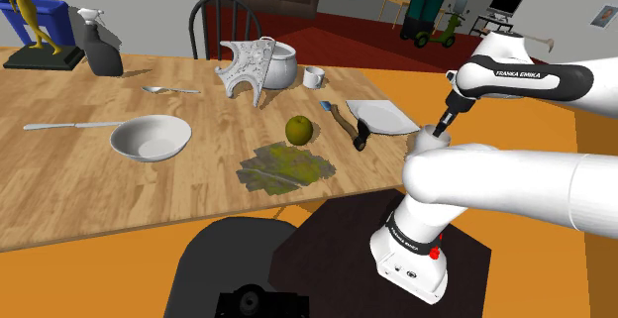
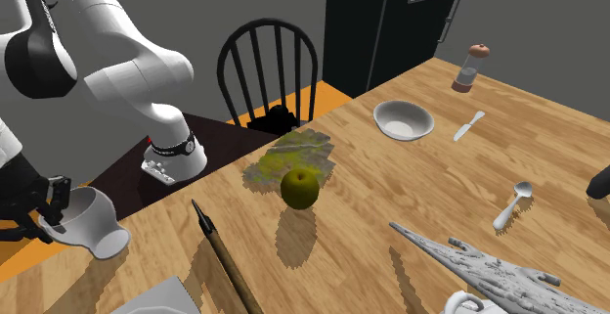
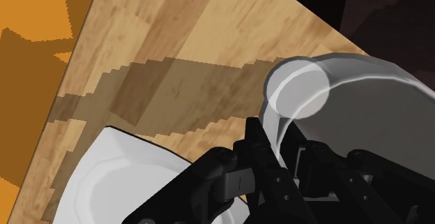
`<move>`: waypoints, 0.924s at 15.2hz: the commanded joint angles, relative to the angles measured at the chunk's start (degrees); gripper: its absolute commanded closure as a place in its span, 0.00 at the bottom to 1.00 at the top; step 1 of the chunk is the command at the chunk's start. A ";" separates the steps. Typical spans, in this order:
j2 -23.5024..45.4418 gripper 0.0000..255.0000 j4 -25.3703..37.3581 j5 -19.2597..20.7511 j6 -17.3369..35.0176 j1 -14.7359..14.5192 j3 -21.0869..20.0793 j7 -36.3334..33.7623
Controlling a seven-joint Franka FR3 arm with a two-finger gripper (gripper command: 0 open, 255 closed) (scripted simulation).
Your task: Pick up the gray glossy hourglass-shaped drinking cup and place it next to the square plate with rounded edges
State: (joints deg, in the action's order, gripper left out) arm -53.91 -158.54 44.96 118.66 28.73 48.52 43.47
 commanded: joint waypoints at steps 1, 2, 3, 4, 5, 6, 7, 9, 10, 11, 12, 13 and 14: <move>-0.01 1.00 -0.01 0.02 0.03 0.01 0.01 0.00; -0.01 1.00 -0.01 0.02 0.03 0.01 0.01 0.00; -0.01 1.00 -0.01 0.02 0.03 0.01 0.01 0.00; -0.01 0.00 -0.01 0.02 0.03 0.01 0.01 0.00; -0.01 0.00 -0.01 0.02 0.03 0.01 0.01 0.00; -0.01 0.00 -0.01 0.02 0.03 0.01 0.01 0.00; -0.01 0.00 -0.01 0.02 0.03 0.01 0.01 0.00; -0.01 0.00 -0.01 0.02 0.03 0.01 0.01 0.00; -1.33 0.00 0.86 -1.29 -2.29 0.20 -1.69 0.34; -2.47 0.00 1.84 -2.58 -4.53 0.31 -3.33 0.67; -3.47 0.00 2.90 -3.82 -6.70 0.33 -4.87 0.95; -4.15 0.00 3.80 -4.78 -8.35 0.32 -6.05 1.17; -4.14 0.00 3.80 -4.79 -8.34 0.33 -6.06 1.18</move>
State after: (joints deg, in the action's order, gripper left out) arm -57.61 -155.27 40.89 111.45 29.13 43.35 44.62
